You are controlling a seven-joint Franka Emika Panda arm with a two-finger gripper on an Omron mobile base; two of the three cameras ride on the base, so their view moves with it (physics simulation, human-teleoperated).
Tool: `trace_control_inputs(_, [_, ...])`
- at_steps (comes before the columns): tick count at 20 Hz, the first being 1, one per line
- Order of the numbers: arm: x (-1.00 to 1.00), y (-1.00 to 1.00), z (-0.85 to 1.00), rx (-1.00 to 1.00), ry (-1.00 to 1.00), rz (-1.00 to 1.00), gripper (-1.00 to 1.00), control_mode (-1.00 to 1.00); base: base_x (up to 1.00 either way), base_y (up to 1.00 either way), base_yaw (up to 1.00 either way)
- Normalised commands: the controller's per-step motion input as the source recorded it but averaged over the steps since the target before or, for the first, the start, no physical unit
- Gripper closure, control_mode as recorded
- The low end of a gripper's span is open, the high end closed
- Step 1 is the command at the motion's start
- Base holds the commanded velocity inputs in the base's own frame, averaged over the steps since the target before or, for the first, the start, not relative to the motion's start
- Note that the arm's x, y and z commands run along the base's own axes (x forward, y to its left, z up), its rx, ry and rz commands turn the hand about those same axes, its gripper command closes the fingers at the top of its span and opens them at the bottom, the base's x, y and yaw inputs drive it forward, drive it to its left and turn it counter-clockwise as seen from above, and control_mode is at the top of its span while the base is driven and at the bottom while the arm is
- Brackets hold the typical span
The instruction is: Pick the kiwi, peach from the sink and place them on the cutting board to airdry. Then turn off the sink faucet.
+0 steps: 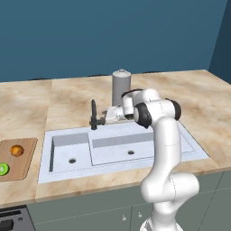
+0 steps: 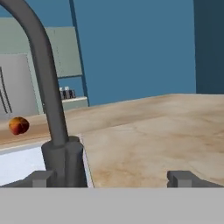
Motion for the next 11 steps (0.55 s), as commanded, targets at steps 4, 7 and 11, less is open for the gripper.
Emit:
trace_control_inputs(4, [0.32,1.0,0.0,0.0,0.0,0.18,-1.0,-1.0,0.0,0.0,0.0])
trace_control_inputs(7, [0.14,1.0,0.0,-0.04,0.0,0.16,-1.0,-1.0,0.0,0.0,0.0])
trace_control_inputs(11, [0.16,1.0,0.0,-0.05,0.0,0.14,-1.0,-1.0,0.0,0.0,0.0])
